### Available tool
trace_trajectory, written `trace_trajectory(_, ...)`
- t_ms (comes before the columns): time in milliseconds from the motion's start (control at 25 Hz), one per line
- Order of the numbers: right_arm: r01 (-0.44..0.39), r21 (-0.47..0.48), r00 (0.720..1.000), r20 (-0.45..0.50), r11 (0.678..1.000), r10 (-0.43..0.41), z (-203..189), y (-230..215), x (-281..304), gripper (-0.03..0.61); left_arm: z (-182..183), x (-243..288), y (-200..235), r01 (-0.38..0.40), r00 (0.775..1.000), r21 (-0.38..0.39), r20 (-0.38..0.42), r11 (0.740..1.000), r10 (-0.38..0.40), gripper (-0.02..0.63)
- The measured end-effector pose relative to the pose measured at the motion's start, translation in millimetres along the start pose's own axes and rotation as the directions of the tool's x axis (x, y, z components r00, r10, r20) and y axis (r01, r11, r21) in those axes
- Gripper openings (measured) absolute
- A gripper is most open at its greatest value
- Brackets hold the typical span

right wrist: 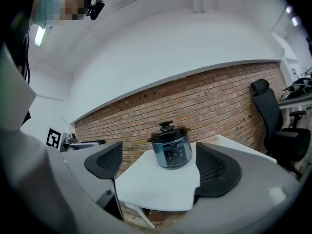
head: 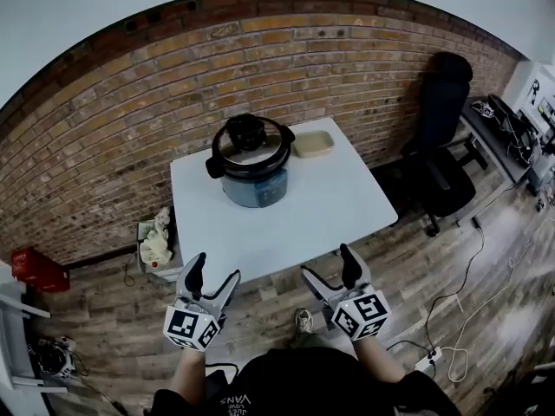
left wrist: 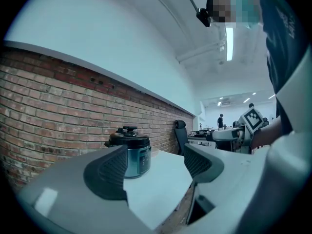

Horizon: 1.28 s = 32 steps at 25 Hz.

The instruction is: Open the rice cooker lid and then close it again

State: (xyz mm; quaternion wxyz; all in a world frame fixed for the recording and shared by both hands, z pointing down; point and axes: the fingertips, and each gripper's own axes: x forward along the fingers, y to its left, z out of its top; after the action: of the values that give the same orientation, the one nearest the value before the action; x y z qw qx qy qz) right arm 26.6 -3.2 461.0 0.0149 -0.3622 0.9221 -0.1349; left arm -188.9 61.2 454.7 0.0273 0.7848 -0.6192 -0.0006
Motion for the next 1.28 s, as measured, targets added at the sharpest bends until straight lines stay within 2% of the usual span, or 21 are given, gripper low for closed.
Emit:
trace_trajectory(400, -0.17, -0.015, 0.984, -0.052, 0.985, 0.169, 17.8, -49.9, 58.6, 0.463, 11.8, 96.2, 18.0, -0.061, 0.998, 0.036, 0.019, 0.997, 0.061, 0.36)
trace_trajectory(520, -0.2, -0.02, 0.978, -0.061, 0.98, 0.198, 22.4, -63.5, 71.1, 0.463, 16.4, 119.0, 24.6, -0.07, 0.997, 0.048, 0.02, 0.996, 0.069, 0.36)
trace_trajectory(840, -0.205, 0.006, 0.974, -0.094, 0.979, 0.205, 15.3, -77.9, 102.8, 0.462, 40.4, 173.2, 60.7, -0.035, 0.999, 0.1, 0.028, 0.994, 0.032, 0.36)
trace_trajectory(1040, -0.177, 0.019, 0.981, -0.082, 0.984, 0.178, 16.5, -77.3, 121.1, 0.462, 48.4, 209.4, 87.0, 0.04, 0.999, 0.111, 0.014, 0.993, -0.041, 0.36)
trace_trajectory(1280, -0.136, 0.03, 0.988, -0.076, 0.99, 0.138, 22.0, -78.8, 143.4, 0.462, 58.0, 254.1, 114.7, 0.136, 0.99, 0.146, -0.043, 0.98, -0.131, 0.36)
